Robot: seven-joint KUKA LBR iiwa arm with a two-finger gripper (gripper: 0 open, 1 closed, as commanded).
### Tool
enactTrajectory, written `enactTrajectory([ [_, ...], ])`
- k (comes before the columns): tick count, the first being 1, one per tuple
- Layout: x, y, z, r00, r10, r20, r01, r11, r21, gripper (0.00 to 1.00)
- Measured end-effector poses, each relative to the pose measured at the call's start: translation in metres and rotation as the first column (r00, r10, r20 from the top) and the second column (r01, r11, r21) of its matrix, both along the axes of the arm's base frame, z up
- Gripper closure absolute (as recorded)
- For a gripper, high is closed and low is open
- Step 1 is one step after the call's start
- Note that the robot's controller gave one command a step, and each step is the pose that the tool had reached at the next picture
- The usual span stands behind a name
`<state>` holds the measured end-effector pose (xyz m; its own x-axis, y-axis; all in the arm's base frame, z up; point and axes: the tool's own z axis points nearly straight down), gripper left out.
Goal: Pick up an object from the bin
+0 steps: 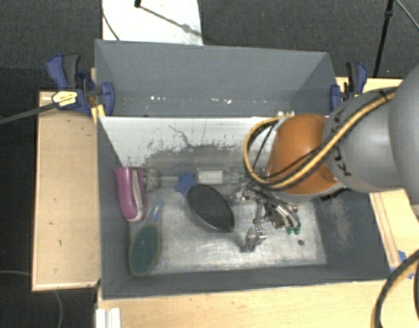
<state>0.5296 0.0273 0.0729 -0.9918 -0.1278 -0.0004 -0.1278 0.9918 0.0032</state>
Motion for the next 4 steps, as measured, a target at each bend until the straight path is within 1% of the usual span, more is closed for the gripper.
enactTrajectory([
  [1, -0.011, 0.072, 0.028, 0.993, -0.122, 0.005, 0.122, 0.993, 0.003, 0.00],
  [2, 0.055, 0.103, 0.000, 1.000, 0.017, -0.004, -0.017, 1.000, -0.003, 0.00],
  [3, 0.054, 0.102, 0.002, 1.000, 0.018, -0.010, -0.018, 1.000, -0.005, 1.00],
  [4, 0.043, 0.087, 0.153, 0.970, 0.243, 0.010, -0.243, 0.970, -0.004, 1.00],
])
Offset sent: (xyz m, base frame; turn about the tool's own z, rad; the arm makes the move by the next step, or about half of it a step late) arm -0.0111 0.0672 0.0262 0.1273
